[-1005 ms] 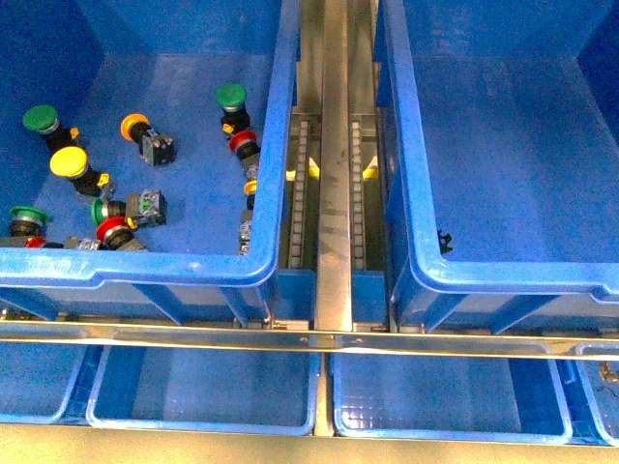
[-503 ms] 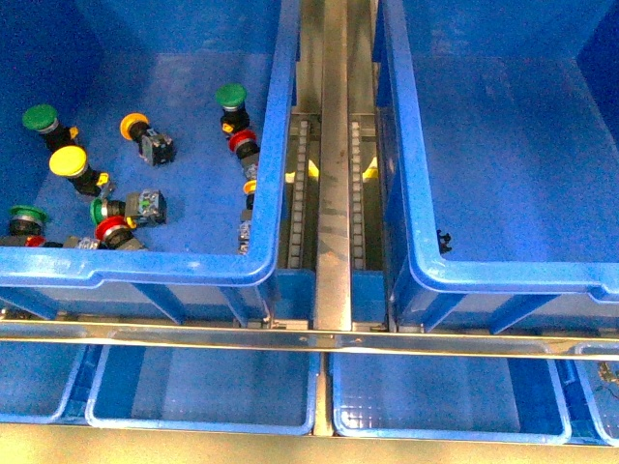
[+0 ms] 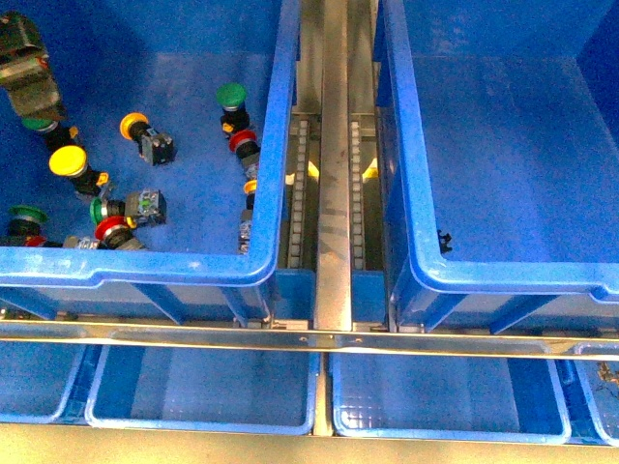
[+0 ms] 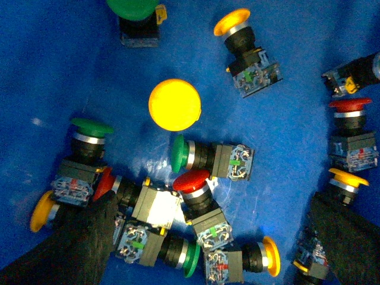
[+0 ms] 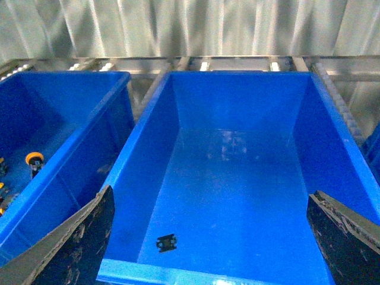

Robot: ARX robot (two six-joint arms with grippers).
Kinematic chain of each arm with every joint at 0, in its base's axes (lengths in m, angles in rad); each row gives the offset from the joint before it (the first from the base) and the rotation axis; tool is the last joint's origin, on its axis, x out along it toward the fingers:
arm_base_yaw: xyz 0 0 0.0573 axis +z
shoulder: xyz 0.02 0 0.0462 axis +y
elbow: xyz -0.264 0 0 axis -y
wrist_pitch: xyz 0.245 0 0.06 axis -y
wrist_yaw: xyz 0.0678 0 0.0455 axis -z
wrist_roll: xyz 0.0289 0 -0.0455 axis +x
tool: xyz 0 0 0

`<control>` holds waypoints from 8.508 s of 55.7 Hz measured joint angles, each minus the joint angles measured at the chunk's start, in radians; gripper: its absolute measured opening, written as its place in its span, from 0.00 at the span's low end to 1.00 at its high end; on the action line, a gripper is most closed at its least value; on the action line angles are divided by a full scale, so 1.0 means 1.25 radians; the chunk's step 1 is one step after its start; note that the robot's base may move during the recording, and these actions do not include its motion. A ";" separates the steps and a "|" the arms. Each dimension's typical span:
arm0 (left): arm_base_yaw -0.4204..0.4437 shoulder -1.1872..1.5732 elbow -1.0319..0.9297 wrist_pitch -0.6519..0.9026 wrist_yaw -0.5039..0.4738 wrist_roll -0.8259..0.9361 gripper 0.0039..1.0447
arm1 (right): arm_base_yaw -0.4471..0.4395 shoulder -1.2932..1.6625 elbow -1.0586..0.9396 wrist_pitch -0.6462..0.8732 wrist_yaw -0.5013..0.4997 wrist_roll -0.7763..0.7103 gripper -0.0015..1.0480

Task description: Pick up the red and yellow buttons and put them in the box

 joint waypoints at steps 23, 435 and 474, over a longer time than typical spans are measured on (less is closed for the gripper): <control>0.023 0.218 0.131 0.022 0.001 0.023 0.93 | 0.000 0.000 0.000 0.000 0.000 0.000 0.94; -0.458 0.007 0.137 0.092 0.222 -0.690 0.83 | 0.179 1.316 0.385 0.663 0.026 -0.500 0.31; -0.294 -0.156 -0.035 0.066 0.155 -0.469 0.93 | 0.114 1.313 0.344 0.618 0.048 -0.520 0.31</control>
